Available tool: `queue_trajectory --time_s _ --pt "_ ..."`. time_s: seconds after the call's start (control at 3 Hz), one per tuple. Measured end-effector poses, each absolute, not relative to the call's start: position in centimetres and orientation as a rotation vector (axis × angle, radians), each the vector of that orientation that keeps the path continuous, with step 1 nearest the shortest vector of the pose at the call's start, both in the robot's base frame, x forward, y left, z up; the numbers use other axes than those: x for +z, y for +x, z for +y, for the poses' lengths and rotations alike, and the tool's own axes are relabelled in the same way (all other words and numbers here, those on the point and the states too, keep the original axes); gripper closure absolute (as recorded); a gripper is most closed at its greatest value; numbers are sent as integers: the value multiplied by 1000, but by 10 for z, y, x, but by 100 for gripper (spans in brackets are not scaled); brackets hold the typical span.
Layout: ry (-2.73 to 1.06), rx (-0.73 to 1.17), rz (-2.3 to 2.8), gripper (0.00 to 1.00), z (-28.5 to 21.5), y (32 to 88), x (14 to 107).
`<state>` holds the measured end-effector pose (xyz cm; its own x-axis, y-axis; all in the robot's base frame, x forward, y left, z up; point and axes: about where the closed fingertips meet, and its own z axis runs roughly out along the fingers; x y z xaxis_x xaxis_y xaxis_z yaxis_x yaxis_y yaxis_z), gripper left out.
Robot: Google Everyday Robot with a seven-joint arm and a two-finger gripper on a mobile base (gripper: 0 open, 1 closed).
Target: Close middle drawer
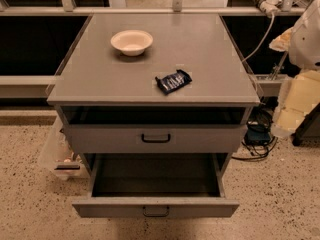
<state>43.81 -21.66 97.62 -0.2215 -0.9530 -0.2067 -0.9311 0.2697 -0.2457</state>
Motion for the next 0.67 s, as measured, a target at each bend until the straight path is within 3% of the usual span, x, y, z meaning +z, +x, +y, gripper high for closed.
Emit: queue_trajectory --time_s 0.67 --pt "-1693 -32 2195 0 -219 428 944"
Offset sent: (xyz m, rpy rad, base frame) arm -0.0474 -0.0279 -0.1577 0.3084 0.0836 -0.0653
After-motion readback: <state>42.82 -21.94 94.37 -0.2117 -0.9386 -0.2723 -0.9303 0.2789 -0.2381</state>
